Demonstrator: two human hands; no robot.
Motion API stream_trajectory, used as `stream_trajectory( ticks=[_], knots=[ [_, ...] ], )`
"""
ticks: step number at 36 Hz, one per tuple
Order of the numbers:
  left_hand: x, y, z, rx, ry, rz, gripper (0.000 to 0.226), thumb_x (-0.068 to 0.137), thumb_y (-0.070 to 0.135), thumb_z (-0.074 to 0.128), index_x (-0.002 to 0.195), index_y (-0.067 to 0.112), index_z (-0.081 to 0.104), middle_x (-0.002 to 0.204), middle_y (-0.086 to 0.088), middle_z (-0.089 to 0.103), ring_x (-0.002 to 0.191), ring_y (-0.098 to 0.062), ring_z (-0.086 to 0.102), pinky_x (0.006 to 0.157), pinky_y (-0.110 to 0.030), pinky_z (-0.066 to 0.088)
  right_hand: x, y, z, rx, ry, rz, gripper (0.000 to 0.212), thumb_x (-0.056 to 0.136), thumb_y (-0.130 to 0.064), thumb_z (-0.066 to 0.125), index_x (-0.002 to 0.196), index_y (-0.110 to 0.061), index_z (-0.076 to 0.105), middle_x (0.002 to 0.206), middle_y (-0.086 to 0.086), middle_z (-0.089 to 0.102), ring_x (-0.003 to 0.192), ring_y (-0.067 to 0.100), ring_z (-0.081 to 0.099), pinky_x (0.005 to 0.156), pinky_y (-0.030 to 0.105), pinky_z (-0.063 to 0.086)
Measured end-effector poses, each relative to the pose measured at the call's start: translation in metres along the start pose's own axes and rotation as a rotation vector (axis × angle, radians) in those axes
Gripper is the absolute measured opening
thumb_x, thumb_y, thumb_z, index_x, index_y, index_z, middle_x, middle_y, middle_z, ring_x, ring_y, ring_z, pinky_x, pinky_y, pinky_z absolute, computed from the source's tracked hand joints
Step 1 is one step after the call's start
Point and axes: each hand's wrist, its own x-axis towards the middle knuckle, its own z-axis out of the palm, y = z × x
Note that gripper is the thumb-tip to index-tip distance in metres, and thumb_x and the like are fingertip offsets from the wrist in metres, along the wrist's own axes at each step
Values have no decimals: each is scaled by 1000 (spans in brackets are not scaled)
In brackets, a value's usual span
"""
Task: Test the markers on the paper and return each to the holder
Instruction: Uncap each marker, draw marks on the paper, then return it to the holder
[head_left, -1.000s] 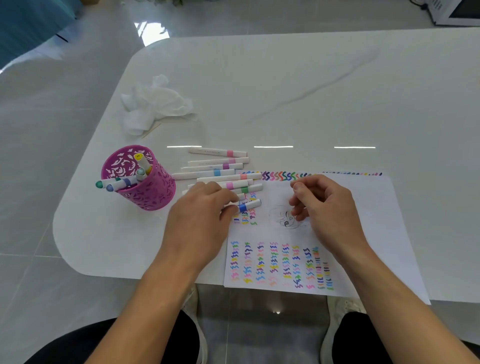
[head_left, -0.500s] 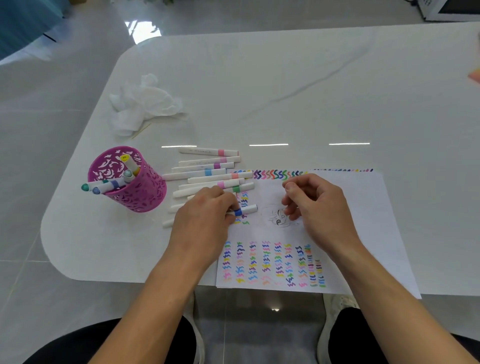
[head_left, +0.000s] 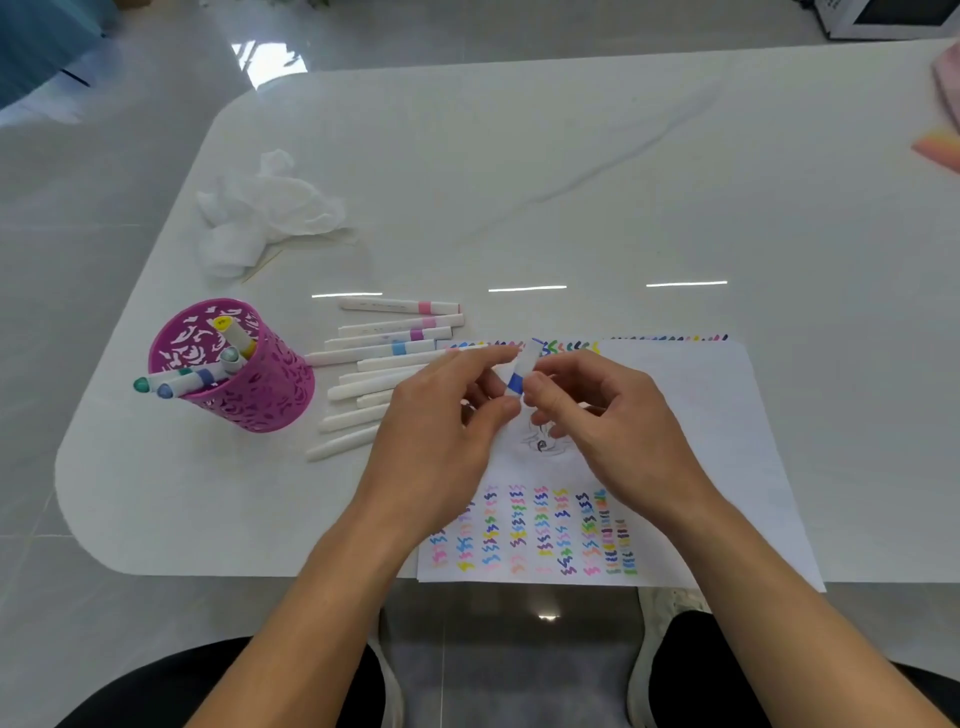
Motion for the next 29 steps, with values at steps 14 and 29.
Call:
stream_trajectory(
  ticks=[14, 29],
  knots=[
    [6, 17, 22, -79, -74, 8, 39, 100, 24, 58, 135, 41, 54, 95, 16, 69, 82, -1, 70, 80, -30, 60, -2, 5, -19, -32, 23, -39, 11, 102, -34, 64, 109, -30, 72, 93, -12, 78, 89, 5, 75, 81, 26, 61],
    [15, 20, 30, -18, -93, -35, 15, 99, 31, 58, 108, 38, 66, 85, 17, 69, 77, 1, 68, 76, -26, 60, -1, 8, -37, -457, 13, -155, 16, 97, -38, 69, 104, -25, 74, 94, -10, 66, 85, 8, 63, 74, 25, 52]
  ],
)
